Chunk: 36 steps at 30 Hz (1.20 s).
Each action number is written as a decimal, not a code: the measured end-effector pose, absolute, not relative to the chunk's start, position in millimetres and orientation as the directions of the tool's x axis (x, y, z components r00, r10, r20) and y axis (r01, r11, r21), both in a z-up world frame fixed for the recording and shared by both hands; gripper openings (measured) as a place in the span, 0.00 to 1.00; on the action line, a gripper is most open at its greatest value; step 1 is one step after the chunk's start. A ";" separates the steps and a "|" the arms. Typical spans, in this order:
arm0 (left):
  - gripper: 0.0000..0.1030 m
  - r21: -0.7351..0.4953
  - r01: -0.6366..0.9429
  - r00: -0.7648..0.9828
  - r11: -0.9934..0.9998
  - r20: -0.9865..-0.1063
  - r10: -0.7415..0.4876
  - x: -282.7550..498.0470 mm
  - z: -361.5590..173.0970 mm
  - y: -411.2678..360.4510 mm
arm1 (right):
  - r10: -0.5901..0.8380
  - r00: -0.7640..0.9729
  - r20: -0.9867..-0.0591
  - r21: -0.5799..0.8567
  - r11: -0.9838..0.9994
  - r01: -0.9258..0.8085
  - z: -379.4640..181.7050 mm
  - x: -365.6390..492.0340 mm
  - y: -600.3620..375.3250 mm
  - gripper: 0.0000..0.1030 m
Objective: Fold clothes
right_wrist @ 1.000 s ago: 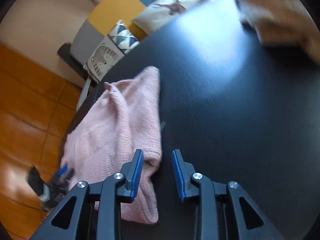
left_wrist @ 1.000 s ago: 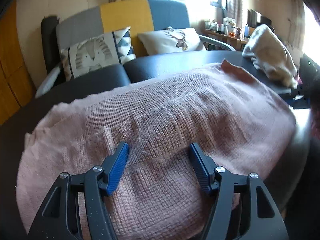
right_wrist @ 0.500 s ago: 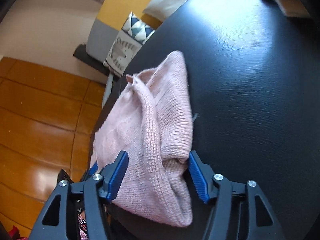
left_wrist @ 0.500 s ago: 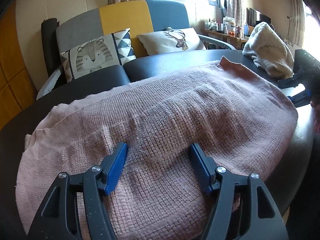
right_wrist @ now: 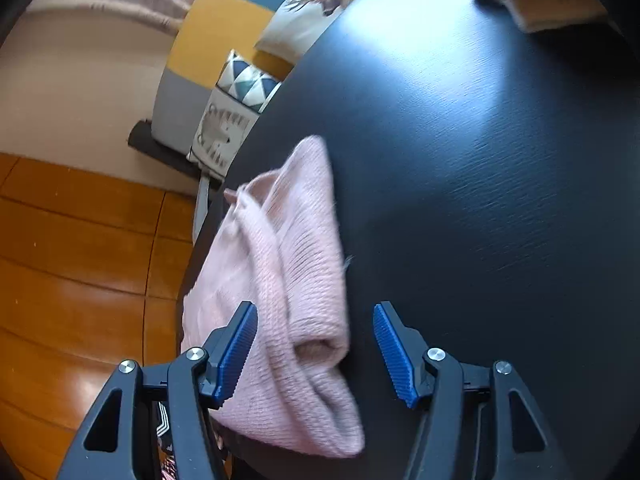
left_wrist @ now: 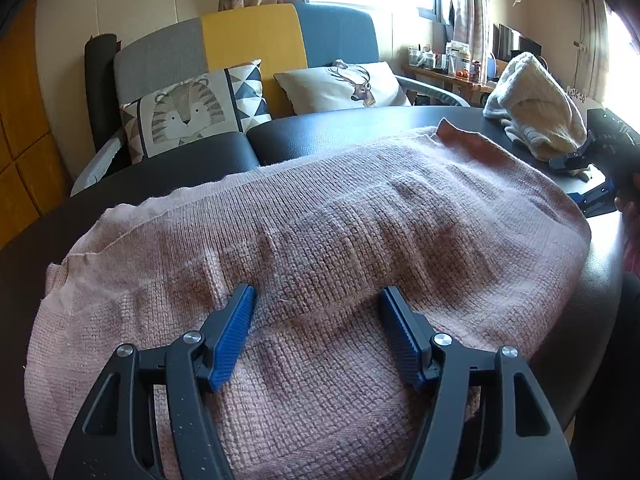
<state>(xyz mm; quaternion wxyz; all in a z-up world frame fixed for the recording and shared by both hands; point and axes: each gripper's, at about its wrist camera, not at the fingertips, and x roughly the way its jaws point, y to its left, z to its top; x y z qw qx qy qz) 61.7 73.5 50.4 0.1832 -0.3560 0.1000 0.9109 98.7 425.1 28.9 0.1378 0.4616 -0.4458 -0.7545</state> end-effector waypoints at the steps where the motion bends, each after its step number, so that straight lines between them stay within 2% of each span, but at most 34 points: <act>1: 0.65 0.052 -0.404 -0.680 -0.913 -0.685 0.262 61.6 50.4 73.5 | -0.628 -0.531 -0.569 0.805 -0.557 -0.204 28.2 98.0 426.8 0.60; 9: 0.65 0.050 -0.405 -0.677 -0.913 -0.687 0.262 60.7 51.3 73.3 | -0.715 -0.413 -0.563 0.812 -0.571 -0.118 26.9 54.6 396.8 0.60; 12: 0.65 0.050 -0.404 -0.678 -0.913 -0.687 0.262 60.9 51.0 74.2 | -0.702 -0.409 -0.583 0.790 -0.607 -0.085 29.4 51.9 386.2 0.60; 13: 0.65 0.049 -0.404 -0.678 -0.913 -0.686 0.263 61.1 51.0 74.0 | -0.688 -0.420 -0.591 0.779 -0.622 -0.078 30.5 54.9 385.0 0.56; 16: 0.65 0.042 -0.400 -0.681 -0.915 -0.682 0.266 62.1 52.2 72.9 | -0.621 -0.446 -0.645 0.715 -0.696 -0.065 28.4 63.1 382.7 0.25; 18: 0.66 0.017 -0.378 -0.689 -0.926 -0.673 0.269 64.2 57.3 70.5 | -0.638 -0.448 -0.627 0.737 -0.672 -0.073 24.3 68.0 386.3 0.23; 21: 0.66 -0.045 -0.325 -0.715 -0.945 -0.642 0.277 68.8 67.7 63.6 | -0.650 -0.446 -0.615 0.752 -0.654 -0.083 21.3 71.4 389.0 0.22; 24: 0.66 -0.052 -0.287 -0.743 -0.957 -0.618 0.256 69.2 75.1 59.6 | -0.647 -0.441 -0.623 0.746 -0.660 -0.086 21.1 70.0 388.5 0.23; 28: 0.66 0.023 -0.294 -0.701 -0.955 -0.684 0.200 51.5 58.2 63.9 | -0.624 -0.448 -0.641 0.719 -0.692 -0.065 23.1 58.7 376.5 0.23; 30: 0.69 0.050 -0.306 -0.696 -0.951 -0.693 0.188 51.4 47.8 66.7 | -0.601 -0.455 -0.657 0.696 -0.715 -0.059 25.9 58.2 372.1 0.23; 36: 0.70 0.016 -0.303 -0.681 -0.953 -0.703 0.205 50.8 48.4 62.3 | -0.531 -0.475 -0.702 0.610 -0.792 -0.016 35.5 56.9 355.3 0.27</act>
